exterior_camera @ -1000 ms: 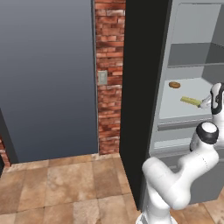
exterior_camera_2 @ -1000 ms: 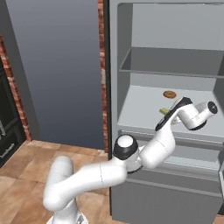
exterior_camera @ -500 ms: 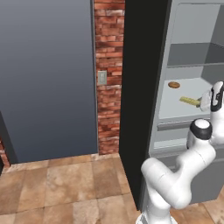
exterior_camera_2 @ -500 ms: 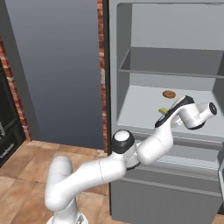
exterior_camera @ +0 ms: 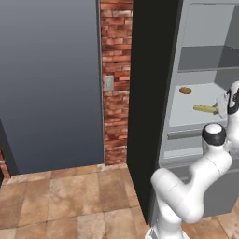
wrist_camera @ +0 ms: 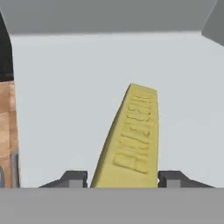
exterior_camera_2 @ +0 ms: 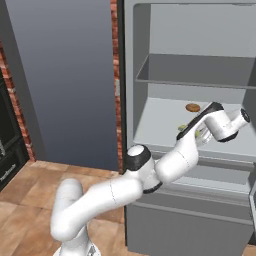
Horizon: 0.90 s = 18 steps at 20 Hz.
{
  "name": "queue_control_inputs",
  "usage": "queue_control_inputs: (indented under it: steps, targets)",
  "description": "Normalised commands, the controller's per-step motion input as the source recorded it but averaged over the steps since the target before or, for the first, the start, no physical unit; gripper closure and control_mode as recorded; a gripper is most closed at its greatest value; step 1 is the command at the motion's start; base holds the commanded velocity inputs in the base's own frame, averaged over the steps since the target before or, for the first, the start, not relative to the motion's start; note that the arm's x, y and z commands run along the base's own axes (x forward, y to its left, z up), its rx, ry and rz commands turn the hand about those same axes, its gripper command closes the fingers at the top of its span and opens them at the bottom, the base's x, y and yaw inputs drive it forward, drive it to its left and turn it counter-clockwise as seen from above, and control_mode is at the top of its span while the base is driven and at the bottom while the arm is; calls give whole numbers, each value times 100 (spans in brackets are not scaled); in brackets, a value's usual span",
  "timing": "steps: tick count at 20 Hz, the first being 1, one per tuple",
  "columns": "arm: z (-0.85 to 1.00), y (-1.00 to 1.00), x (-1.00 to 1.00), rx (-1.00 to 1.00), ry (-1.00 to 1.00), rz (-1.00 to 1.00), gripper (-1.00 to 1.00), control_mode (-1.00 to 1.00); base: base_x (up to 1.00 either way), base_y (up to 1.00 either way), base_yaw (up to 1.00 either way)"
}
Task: Retrieve the butter from the fridge and place it on a plate on the dining table. Then retrieve the butter knife by the fridge and place it near the plate.
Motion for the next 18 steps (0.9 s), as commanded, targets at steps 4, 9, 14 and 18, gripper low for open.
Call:
queue_control_inputs:
  steps: [4,9,14,18]
  targets:
    - [17,60,-100,-20,0,-17,100,-100,0,0,0]
    - [0,100,-100,-17,0,-2,100,-100,0,0,0]
    - [11,99,-100,-5,1,0,100,-100,0,0,0]
    - [26,85,-100,-10,0,-4,100,-100,0,0,0]
